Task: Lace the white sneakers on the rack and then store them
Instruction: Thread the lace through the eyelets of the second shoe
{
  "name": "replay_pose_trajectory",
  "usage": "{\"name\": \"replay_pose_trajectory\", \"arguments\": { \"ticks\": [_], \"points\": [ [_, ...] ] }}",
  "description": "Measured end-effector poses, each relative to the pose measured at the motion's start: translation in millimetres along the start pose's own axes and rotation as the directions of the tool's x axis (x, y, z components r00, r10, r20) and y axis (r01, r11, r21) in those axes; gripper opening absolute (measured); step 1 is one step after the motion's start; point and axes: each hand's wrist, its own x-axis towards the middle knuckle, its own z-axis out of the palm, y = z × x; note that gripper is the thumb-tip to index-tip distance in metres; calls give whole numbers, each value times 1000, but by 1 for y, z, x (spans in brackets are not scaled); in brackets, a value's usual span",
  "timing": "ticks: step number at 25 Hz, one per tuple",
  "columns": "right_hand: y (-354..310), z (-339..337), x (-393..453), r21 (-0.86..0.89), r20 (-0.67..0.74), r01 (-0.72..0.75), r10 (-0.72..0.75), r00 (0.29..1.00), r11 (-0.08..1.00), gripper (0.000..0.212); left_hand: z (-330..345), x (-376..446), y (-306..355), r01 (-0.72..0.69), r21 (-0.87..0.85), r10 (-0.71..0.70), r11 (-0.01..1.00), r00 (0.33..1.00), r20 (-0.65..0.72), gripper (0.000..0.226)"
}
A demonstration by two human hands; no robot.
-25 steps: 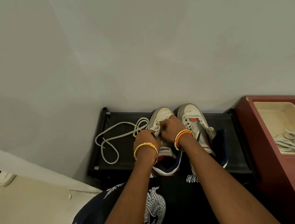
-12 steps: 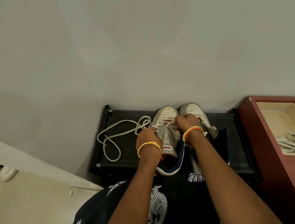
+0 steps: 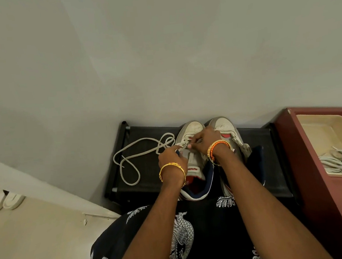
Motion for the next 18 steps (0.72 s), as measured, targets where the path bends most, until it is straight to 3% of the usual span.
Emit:
{"name": "replay_pose_trajectory", "arguments": {
  "ticks": [3,6,8,10,12,15,17,18],
  "points": [
    [4,-8,-9,82,-190,-32,47,981,996,16,1,-2,2,11,20,-10,1000,1000,-13,33],
    [24,-32,-18,299,-467,-55,197,862,953,17,0,-2,2,12,55,-9,998,999,-40,34],
    [40,-43,-23,333,-522,-164,326,788,928,20,1,-2,2,21,47,-18,999,999,-44,33],
    [44,-40,-26,310,-466,-295,415,782,904,26,1,-1,2,25,46,-24,999,999,-37,33],
    [32,-36,-26,247,-456,-300,384,803,921,30,1,1,0,19,41,-18,999,999,-26,32],
    [4,-32,-27,63,-450,-27,52,892,998,28,1,4,-1,12,36,-11,999,1000,-17,32],
    [-17,-19,-30,-133,-229,64,-94,969,989,32,1,2,-3,-1,20,1,1000,1000,-31,29],
    [-26,-9,-31,-246,-113,67,-97,989,967,31,2,2,-3,-9,11,9,1000,999,-37,28]
  ]
}}
